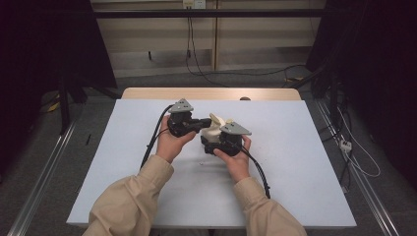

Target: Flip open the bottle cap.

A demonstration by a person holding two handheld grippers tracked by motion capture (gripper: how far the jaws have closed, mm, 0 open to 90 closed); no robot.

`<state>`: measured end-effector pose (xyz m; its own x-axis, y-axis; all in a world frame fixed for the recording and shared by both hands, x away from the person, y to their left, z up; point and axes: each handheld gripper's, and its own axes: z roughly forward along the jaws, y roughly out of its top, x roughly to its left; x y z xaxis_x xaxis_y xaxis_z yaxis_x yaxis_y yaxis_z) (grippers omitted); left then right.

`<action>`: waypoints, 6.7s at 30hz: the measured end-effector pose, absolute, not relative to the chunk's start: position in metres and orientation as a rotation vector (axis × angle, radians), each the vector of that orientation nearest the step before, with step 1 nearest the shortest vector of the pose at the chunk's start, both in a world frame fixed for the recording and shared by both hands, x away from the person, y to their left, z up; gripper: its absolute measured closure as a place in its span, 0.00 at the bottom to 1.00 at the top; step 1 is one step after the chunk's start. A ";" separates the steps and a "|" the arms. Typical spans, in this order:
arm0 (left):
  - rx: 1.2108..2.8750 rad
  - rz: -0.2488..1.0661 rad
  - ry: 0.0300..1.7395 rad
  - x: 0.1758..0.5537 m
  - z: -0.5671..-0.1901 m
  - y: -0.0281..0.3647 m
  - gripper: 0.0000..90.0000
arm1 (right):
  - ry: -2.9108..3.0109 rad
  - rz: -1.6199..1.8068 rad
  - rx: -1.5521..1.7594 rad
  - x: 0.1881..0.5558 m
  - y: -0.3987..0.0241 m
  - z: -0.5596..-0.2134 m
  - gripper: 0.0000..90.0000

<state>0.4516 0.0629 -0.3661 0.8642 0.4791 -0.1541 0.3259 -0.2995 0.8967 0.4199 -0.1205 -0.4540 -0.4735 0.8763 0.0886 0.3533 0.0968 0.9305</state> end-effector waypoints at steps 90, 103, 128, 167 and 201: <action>1.920 0.168 0.576 0.457 -0.360 0.043 1.00 | 1.881 1.364 1.202 0.419 -0.120 -0.454 0.06; 1.906 0.167 0.588 0.457 -0.359 0.043 0.99 | 1.881 1.356 1.204 0.419 -0.120 -0.454 0.06; 1.904 0.193 0.627 0.455 -0.353 0.050 0.64 | 1.912 1.309 1.206 0.413 -0.122 -0.448 0.06; 1.907 0.234 0.665 0.439 -0.359 0.068 0.11 | 1.922 1.319 1.189 0.379 -0.152 -0.438 0.10; 1.898 0.254 0.708 0.404 -0.399 0.139 0.08 | 1.979 1.331 1.135 0.338 -0.197 -0.438 0.11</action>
